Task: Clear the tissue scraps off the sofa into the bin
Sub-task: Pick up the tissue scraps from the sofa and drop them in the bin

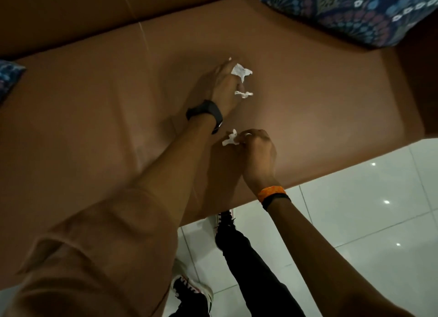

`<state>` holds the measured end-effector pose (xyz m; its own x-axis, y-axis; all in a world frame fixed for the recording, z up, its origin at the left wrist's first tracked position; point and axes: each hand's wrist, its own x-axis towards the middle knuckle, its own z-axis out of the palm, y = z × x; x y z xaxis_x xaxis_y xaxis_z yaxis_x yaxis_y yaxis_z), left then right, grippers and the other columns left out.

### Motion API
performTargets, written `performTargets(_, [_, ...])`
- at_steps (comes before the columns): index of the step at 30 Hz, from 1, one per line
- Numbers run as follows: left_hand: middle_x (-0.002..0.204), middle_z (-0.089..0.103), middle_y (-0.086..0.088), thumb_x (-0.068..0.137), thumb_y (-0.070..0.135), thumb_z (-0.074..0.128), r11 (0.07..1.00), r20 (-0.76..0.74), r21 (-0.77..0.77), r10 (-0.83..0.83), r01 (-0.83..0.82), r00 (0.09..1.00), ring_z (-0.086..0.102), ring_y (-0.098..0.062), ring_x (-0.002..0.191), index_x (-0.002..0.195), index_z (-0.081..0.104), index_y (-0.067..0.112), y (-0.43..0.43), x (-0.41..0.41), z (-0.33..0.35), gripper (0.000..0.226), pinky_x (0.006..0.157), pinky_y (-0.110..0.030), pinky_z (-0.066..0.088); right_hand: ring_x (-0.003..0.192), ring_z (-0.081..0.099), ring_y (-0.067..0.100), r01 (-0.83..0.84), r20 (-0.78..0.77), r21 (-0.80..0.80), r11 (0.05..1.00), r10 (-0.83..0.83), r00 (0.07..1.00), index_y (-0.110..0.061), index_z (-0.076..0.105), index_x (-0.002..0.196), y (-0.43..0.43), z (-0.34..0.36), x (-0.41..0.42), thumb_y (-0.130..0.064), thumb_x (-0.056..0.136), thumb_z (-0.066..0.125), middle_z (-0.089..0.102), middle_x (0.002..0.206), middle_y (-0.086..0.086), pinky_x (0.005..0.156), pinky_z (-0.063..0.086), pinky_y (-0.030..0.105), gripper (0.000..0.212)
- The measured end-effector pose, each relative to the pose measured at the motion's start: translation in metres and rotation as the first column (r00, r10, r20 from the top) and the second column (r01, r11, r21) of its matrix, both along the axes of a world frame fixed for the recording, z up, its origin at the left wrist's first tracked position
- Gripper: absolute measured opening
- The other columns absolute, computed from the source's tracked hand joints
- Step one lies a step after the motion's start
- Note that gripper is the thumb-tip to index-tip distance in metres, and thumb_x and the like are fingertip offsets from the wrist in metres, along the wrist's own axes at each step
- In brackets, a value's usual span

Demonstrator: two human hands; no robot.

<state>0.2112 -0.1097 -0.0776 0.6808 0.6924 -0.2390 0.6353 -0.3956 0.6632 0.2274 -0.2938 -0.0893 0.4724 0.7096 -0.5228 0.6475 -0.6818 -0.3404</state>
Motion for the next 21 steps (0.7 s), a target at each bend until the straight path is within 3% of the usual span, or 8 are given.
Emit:
performTargets(1, [0.146,0.055,-0.012,0.098,0.020,0.062,1.000,-0.033,-0.011,0.002,-0.003,0.999,0.047,-0.024,0.138,0.104,0.075,-0.001,0.004,0.005,-0.001,0.024,0.113,-0.029,0.027,0.131,0.056,0.031,-0.060,-0.046,-0.089,0.994,0.056,0.997,-0.004,0.062,0.136,-0.004,0.001,0.000,-0.007,0.104,0.051,0.058,0.145,0.018,0.104,0.046,0.035,0.035])
performTargets(2, [0.136,0.063,-0.015,0.101,0.023,0.058,1.000,-0.056,-0.017,0.012,-0.013,0.998,0.053,-0.026,0.131,0.105,0.075,-0.002,0.006,0.007,-0.001,0.031,0.108,-0.028,0.028,0.130,0.057,0.031,-0.050,-0.041,-0.076,0.996,0.047,0.998,-0.003,0.061,0.137,-0.001,0.004,0.001,-0.009,0.105,0.050,0.058,0.144,0.019,0.104,0.046,0.035,0.034])
performTargets(5, [0.121,0.068,-0.020,0.101,0.017,0.057,0.997,-0.077,-0.007,0.082,-0.083,0.994,0.062,-0.031,0.112,0.105,0.074,-0.003,-0.002,-0.014,0.000,0.026,0.097,-0.035,0.043,0.105,0.068,0.027,0.166,0.098,0.273,0.948,-0.199,0.975,-0.010,0.078,0.109,0.028,0.022,0.005,-0.003,0.092,0.064,0.073,0.117,0.011,0.086,0.053,0.032,0.023])
performTargets(10, [0.103,0.074,-0.014,0.087,0.004,0.071,0.908,0.108,-0.062,0.419,-0.414,0.902,0.069,-0.027,0.097,0.091,0.077,0.001,-0.046,-0.120,0.003,0.008,0.087,-0.041,0.054,0.101,0.069,0.020,0.167,0.008,0.352,0.921,-0.182,0.983,-0.013,0.082,0.099,0.037,0.035,-0.038,-0.002,0.088,0.066,0.077,0.107,0.004,0.085,0.054,0.029,0.022])
performTargets(12, [0.101,0.074,-0.009,0.083,0.003,0.075,0.820,0.157,-0.116,0.572,-0.561,0.805,0.069,-0.021,0.097,0.088,0.076,0.003,-0.072,-0.176,0.002,0.004,0.088,-0.036,0.056,0.098,0.070,0.018,0.113,-0.017,0.373,0.921,-0.115,0.993,-0.014,0.082,0.096,0.037,0.038,-0.072,-0.002,0.087,0.067,0.077,0.107,0.003,0.085,0.054,0.027,0.022])
performTargets(16, [0.097,0.071,0.001,0.084,0.005,0.075,0.606,0.160,-0.115,0.794,-0.787,0.587,0.064,-0.007,0.091,0.087,0.072,0.006,-0.135,-0.303,0.004,0.004,0.080,-0.004,0.047,0.091,0.072,0.018,-0.083,-0.083,0.420,0.904,0.129,0.988,-0.014,0.083,0.094,0.023,0.035,-0.169,0.000,0.085,0.071,0.077,0.105,0.003,0.081,0.057,0.027,0.020])
performTargets(18, [0.097,0.071,0.000,0.085,0.004,0.073,0.498,0.123,-0.121,0.866,-0.859,0.485,0.064,-0.006,0.087,0.088,0.069,0.008,-0.168,-0.369,0.004,0.006,0.079,-0.002,0.046,0.088,0.072,0.019,-0.229,-0.099,0.447,0.865,0.303,0.948,-0.013,0.083,0.093,0.005,0.029,-0.226,0.001,0.083,0.071,0.077,0.101,0.004,0.078,0.055,0.023,0.020])
performTargets(21, [0.093,0.070,0.002,0.086,0.006,0.072,0.358,0.064,-0.127,0.934,-0.925,0.352,0.063,-0.004,0.083,0.088,0.067,0.012,-0.215,-0.450,-0.003,0.009,0.079,-0.013,0.050,0.092,0.071,0.021,-0.378,-0.138,0.432,0.819,0.474,0.870,-0.011,0.082,0.094,-0.019,0.016,-0.303,0.000,0.085,0.068,0.077,0.102,0.004,0.078,0.058,0.028,0.021])
